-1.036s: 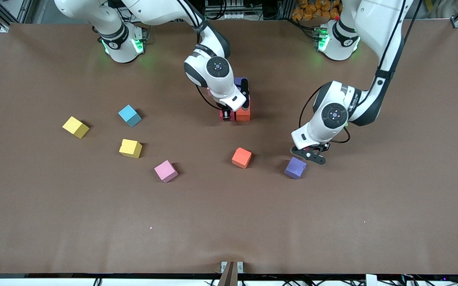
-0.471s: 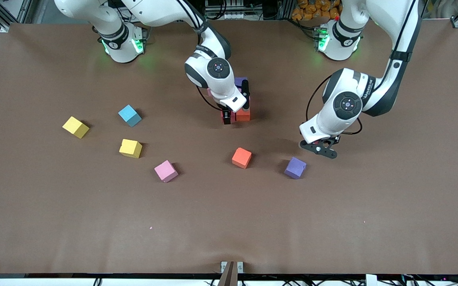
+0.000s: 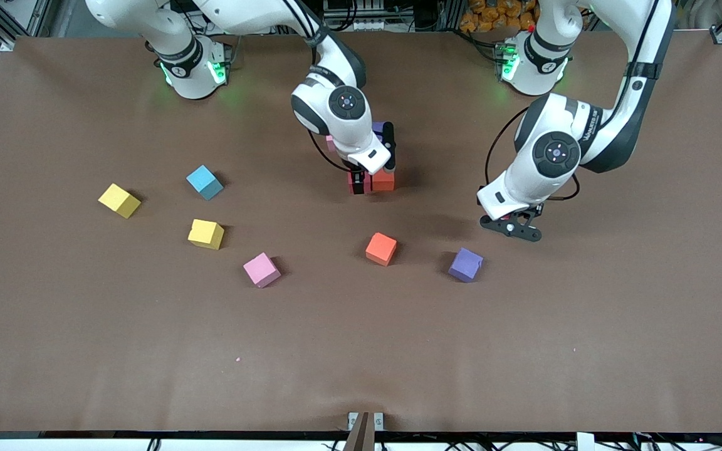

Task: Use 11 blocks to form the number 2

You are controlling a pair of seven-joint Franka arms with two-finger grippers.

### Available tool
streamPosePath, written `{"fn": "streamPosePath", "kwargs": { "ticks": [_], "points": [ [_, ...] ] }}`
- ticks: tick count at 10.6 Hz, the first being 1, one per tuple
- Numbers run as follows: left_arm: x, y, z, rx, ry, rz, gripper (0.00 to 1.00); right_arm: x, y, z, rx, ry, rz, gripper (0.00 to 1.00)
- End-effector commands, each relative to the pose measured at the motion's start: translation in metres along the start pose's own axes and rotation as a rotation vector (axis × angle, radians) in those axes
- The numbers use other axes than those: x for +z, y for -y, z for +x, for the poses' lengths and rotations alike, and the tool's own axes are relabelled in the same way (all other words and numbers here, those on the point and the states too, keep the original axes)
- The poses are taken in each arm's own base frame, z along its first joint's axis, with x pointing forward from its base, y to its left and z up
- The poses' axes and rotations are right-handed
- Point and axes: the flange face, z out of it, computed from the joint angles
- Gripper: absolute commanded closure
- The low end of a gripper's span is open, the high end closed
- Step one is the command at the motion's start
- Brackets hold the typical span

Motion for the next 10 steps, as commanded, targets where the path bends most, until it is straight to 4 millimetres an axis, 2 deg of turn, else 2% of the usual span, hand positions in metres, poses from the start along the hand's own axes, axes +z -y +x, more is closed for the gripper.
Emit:
{"fn": "streamPosePath", "kwargs": {
  "ticks": [1,3,4,6,8,9,10],
  "points": [
    [-0.016,-0.034,-0.006,-0.146,-0.014,-0.003,0.61,-0.036,-0.009,-0.017,0.042,0.001,0.007,0.0],
    [-0.018,-0.068,-0.012,-0.302,-0.004,-0.036,0.61,-0.051,-0.044,-0.05,0.119,-0.007,0.001,0.0],
    [-0.016,-0.084,-0.015,-0.379,0.004,-0.042,0.61,-0.055,-0.07,-0.076,0.176,-0.014,-0.006,0.0],
    [-0.019,-0.129,-0.016,-0.526,0.015,-0.074,0.62,-0.068,-0.12,-0.131,0.295,-0.032,-0.022,0.0],
    [-0.023,-0.187,-0.013,-0.655,0.027,-0.117,0.63,-0.077,-0.162,-0.187,0.457,-0.049,-0.036,0.0],
    [-0.024,-0.211,-0.011,-0.742,0.03,-0.135,0.63,-0.083,-0.178,-0.211,0.535,-0.061,-0.046,0.0],
    [-0.021,-0.233,-0.01,-0.82,0.043,-0.144,0.64,-0.086,-0.189,-0.221,0.585,-0.068,-0.054,0.0]
  ]
}}
